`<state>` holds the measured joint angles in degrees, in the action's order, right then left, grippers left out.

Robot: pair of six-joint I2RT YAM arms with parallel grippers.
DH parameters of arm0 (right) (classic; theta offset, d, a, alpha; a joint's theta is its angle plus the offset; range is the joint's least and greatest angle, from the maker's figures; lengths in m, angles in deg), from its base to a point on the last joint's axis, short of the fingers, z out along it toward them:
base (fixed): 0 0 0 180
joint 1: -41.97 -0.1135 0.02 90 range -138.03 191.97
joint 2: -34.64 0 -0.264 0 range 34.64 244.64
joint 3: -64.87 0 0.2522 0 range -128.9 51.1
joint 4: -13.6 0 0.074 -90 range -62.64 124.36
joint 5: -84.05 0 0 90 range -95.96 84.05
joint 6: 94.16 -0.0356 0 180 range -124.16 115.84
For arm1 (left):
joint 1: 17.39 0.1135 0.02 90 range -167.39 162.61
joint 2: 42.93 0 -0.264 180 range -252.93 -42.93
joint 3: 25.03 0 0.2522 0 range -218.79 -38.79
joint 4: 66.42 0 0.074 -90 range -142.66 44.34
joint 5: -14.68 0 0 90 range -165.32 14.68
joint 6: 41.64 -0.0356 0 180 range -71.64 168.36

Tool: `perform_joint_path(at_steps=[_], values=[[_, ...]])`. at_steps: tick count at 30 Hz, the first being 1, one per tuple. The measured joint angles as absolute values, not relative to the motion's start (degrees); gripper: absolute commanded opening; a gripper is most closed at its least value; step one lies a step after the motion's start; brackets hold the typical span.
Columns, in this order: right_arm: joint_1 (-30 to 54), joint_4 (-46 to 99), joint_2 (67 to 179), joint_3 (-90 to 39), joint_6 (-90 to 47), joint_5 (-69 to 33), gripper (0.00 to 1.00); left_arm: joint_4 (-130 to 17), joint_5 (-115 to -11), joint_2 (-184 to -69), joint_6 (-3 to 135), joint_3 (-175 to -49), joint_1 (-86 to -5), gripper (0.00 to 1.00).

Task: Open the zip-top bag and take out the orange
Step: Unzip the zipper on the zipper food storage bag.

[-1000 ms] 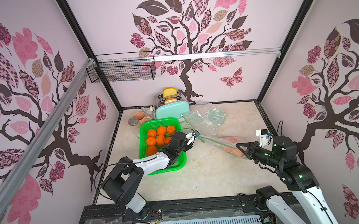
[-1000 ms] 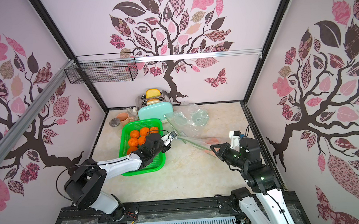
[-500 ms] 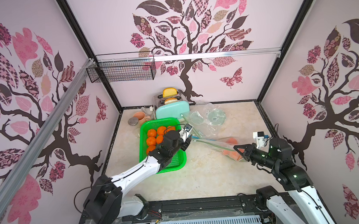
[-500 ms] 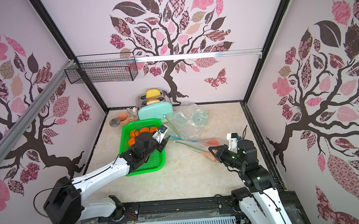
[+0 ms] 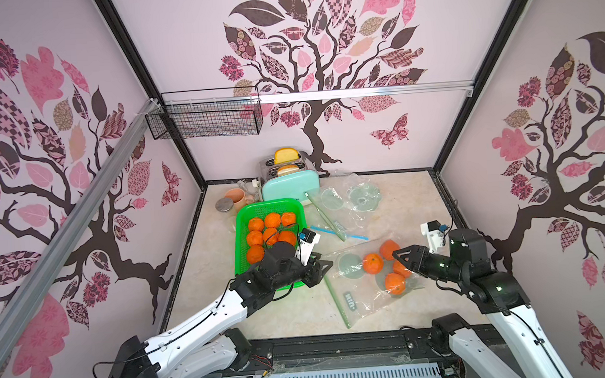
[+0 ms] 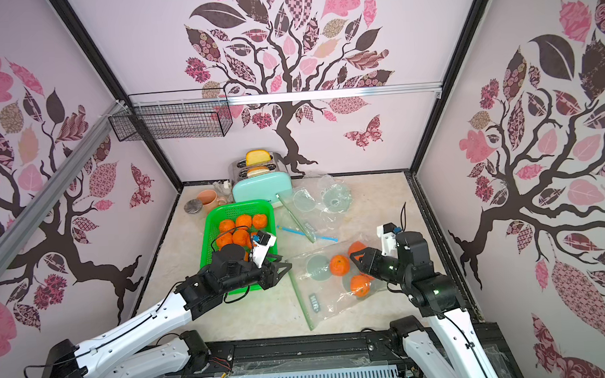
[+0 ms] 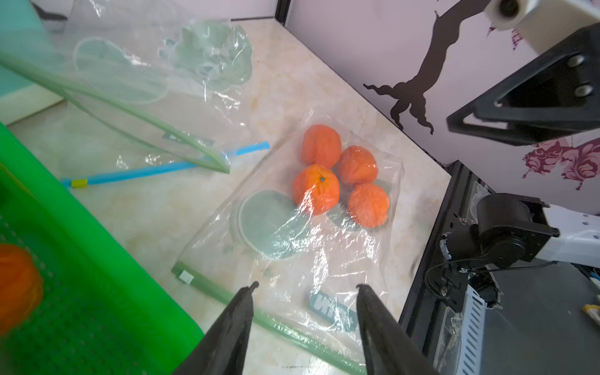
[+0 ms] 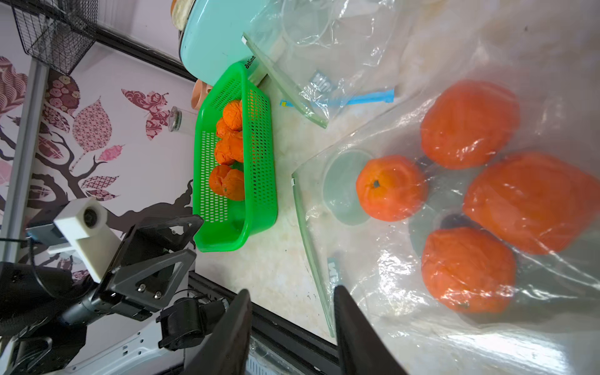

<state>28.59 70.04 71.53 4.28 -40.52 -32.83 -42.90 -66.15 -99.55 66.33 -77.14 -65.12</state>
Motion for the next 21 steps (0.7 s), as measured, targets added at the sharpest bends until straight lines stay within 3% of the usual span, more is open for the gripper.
perform_joint_path(at_steps=[2,7,10,14,21], values=[[23.14,69.99,74.52,4.14,-39.68,-29.99,0.45,-40.54,-69.50,-98.45,68.48,-76.27,-65.07,0.53],[-3.94,68.92,86.74,3.62,-39.93,-14.38,0.51,-33.27,-79.05,-89.95,75.93,-74.08,-60.64,0.54],[-13.77,67.50,96.88,1.54,-39.84,-7.30,0.51,-29.75,-84.54,-83.61,78.68,-73.25,-57.12,0.53],[-18.47,63.55,107.81,-0.03,-38.79,-2.12,0.50,-26.56,-90.63,-75.20,80.76,-72.18,-56.86,0.50],[-19.61,57.08,120.22,-1.06,-36.41,0.96,0.52,-23.67,-97.72,-67.35,82.40,-70.80,-56.83,0.49]])
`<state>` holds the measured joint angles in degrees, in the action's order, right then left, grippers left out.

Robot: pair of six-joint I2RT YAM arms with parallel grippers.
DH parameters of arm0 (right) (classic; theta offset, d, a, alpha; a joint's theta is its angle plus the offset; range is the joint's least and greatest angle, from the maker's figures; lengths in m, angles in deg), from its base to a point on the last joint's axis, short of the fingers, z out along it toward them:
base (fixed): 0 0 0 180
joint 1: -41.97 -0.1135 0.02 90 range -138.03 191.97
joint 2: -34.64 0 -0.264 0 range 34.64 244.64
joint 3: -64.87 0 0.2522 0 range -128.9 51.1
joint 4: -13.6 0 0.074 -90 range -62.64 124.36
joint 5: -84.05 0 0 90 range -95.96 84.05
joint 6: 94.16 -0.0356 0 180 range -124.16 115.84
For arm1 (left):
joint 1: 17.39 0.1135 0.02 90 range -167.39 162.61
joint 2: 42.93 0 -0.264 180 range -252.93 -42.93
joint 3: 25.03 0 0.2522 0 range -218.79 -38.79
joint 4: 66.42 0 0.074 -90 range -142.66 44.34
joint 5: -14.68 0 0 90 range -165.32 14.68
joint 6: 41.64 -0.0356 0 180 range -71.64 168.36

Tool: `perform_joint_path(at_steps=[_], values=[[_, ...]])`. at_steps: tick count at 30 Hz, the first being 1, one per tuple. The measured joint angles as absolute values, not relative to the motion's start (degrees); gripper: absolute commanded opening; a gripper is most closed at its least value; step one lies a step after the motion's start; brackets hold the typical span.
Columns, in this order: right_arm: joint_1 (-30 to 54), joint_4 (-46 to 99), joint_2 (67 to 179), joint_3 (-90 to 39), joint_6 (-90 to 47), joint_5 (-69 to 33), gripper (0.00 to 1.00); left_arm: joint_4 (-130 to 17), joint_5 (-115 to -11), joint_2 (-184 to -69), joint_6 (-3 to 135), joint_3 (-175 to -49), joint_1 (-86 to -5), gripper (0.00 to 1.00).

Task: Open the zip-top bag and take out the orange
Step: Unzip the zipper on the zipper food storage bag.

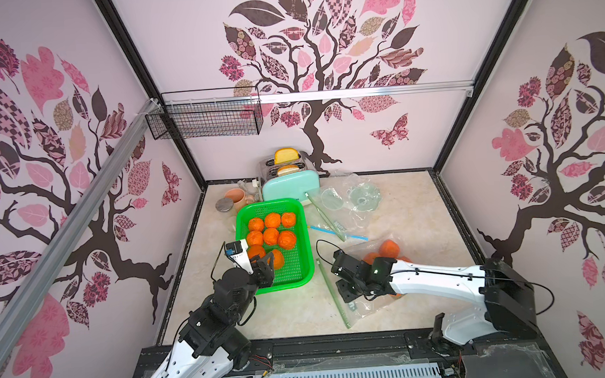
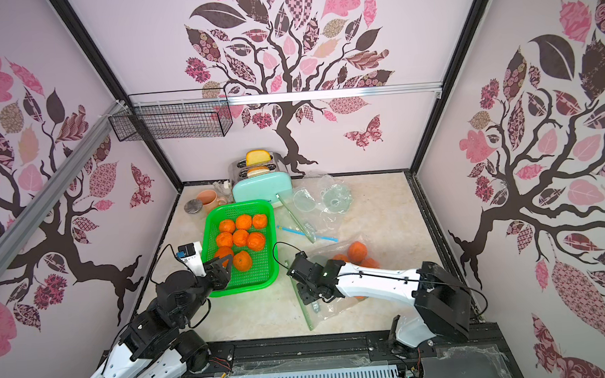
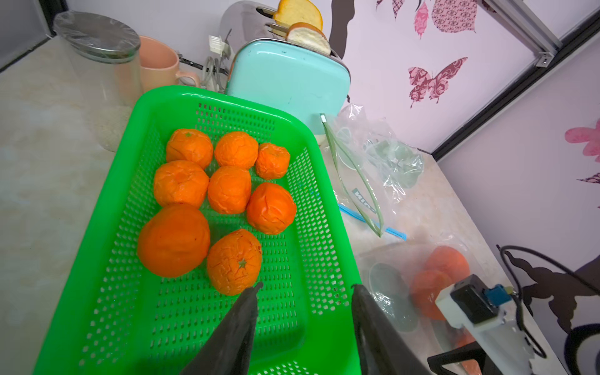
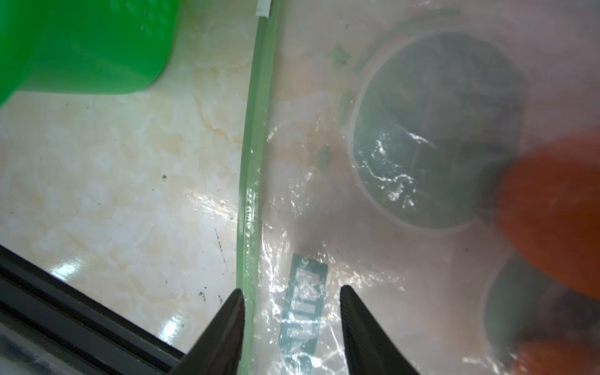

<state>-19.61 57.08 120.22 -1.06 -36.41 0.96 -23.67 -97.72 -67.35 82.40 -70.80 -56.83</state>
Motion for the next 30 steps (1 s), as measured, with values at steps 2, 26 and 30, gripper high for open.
perform_joint_path(at_steps=[2,26,30], values=[[-20.07,55.46,122.69,-2.08,-36.01,1.44,0.52,-23.30,-98.63,-66.91,82.64,-70.80,-56.83,0.49],[-23.67,51.11,136.79,-7.44,-34.42,8.88,0.34,-22.58,-101.21,-66.98,82.71,-69.84,-56.81,0.48],[-24.00,50.41,137.14,-7.57,-35.09,9.49,0.23,-22.53,-101.21,-67.29,82.66,-69.73,-56.81,0.48]])
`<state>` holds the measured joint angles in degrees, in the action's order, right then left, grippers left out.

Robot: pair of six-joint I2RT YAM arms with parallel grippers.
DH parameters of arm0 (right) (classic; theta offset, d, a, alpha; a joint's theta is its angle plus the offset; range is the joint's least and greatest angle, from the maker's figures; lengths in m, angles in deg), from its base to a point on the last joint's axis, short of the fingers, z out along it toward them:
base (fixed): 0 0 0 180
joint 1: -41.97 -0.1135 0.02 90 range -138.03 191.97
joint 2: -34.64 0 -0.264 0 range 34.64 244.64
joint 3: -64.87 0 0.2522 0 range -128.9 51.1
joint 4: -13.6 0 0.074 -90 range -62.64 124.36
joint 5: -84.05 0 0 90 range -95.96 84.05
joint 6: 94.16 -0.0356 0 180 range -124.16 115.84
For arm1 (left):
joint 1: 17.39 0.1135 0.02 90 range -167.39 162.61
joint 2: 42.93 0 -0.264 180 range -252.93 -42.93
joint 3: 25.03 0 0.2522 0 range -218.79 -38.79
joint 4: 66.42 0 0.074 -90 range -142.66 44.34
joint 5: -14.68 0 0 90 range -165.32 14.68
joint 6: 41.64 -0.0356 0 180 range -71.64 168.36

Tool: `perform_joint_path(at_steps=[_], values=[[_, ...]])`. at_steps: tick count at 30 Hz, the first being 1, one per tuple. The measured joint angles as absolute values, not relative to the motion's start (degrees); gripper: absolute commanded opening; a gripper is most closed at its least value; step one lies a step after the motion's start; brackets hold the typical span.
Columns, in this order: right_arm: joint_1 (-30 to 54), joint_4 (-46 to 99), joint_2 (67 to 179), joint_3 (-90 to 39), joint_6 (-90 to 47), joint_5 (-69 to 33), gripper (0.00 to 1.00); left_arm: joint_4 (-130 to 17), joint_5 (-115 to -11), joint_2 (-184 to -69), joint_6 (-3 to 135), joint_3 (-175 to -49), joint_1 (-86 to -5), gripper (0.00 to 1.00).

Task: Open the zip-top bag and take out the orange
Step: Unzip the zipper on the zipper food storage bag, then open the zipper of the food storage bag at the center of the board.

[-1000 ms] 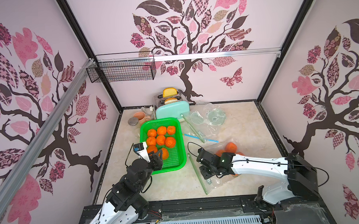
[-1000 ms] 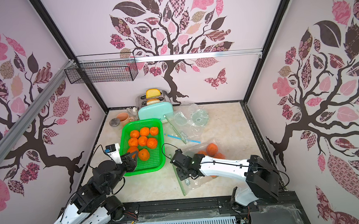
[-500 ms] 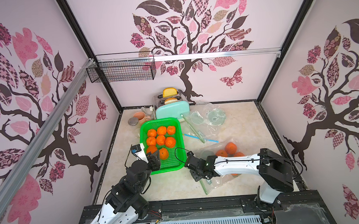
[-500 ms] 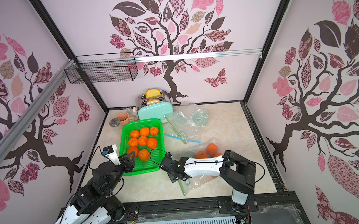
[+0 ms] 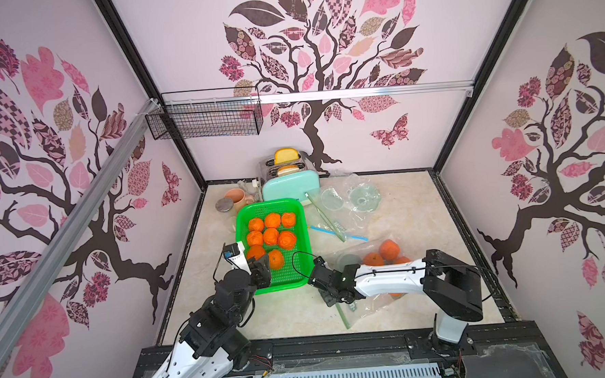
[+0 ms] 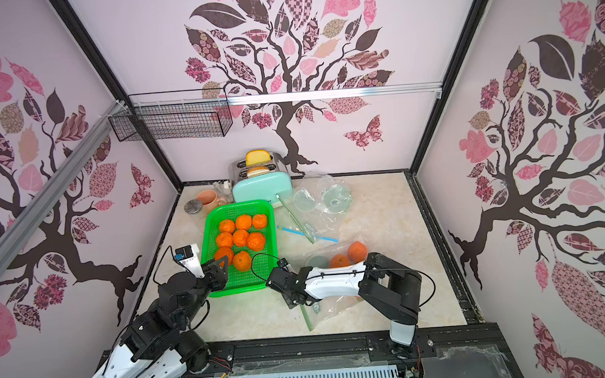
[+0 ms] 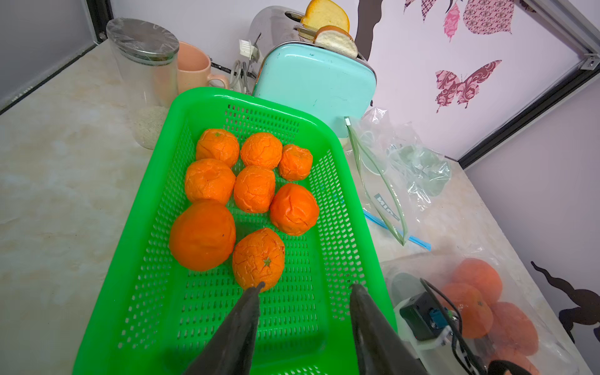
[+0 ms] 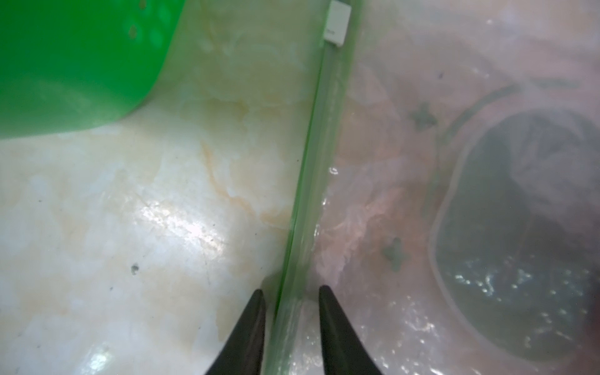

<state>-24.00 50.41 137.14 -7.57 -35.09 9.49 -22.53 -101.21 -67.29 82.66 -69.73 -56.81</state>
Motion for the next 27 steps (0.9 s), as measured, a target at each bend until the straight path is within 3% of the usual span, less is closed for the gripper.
perform_joint_path(at_steps=[12,19,27], values=[[-23.70,49.62,132.22,-3.83,-36.06,9.12,0.02,-23.15,-99.18,-67.40,82.44,-69.45,-56.81,0.48],[-20.55,48.25,126.87,-0.23,-36.28,6.65,0.00,-24.24,-96.30,-68.23,81.77,-69.05,-56.79,0.47],[-14.56,46.08,115.81,4.34,-35.68,2.21,0.00,-35.47,-75.55,-75.94,79.76,-67.00,-57.05,0.31]])
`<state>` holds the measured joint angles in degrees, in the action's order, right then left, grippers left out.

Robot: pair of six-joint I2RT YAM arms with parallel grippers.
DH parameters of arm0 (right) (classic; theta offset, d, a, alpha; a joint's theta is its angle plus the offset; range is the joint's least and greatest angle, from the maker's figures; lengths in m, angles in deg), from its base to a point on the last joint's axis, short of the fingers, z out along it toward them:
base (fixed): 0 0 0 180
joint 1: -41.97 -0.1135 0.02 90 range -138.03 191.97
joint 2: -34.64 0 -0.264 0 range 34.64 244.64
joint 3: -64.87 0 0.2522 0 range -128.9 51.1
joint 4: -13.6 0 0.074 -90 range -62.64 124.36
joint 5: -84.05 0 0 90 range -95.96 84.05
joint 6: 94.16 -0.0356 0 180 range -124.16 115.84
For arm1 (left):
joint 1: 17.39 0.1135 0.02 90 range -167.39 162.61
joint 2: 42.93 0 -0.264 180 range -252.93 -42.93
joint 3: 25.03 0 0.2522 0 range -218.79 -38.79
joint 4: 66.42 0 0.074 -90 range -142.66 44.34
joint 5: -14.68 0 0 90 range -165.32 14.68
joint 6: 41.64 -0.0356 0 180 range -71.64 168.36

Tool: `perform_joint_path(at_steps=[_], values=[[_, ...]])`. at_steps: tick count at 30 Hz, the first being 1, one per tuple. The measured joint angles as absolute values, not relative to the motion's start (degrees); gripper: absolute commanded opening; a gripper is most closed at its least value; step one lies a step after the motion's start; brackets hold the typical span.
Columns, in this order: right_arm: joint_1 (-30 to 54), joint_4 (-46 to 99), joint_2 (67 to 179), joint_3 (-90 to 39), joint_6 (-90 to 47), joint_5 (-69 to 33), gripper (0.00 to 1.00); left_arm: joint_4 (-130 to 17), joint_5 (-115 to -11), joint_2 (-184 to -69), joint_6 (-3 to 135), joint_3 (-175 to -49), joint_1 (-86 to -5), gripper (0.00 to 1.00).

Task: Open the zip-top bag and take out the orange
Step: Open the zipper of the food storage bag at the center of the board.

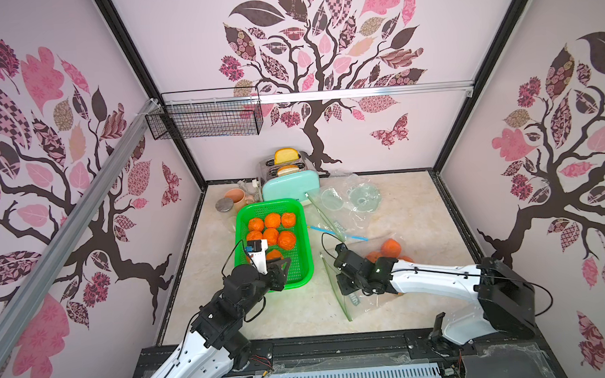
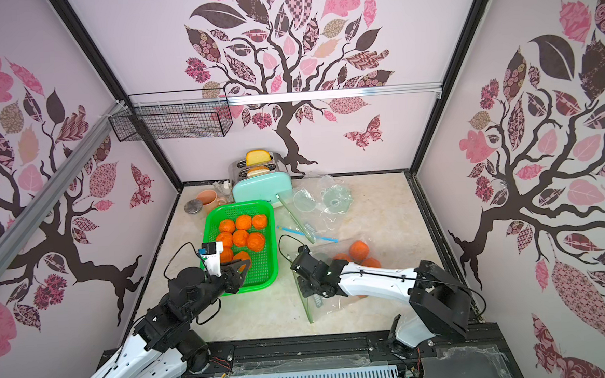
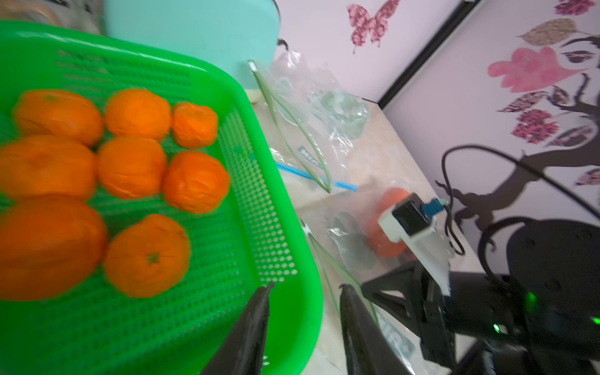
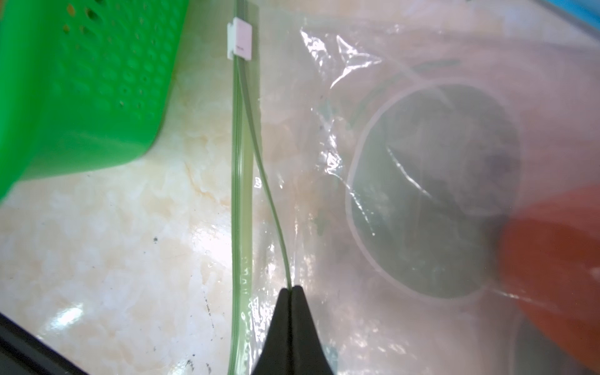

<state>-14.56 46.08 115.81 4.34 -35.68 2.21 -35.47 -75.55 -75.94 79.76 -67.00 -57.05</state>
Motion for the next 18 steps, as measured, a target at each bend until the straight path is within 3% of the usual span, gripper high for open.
perform_joint_path(at_steps=[8,18], values=[[-13.01,44.20,105.06,7.05,-35.23,0.98,0.00,-44.52,-59.93,-97.47,79.78,-70.13,-65.93,0.23],[-12.94,43.53,102.96,10.09,-35.73,-0.28,0.00,-52.89,-57.35,-114.78,82.77,-74.41,-67.17,0.19]])
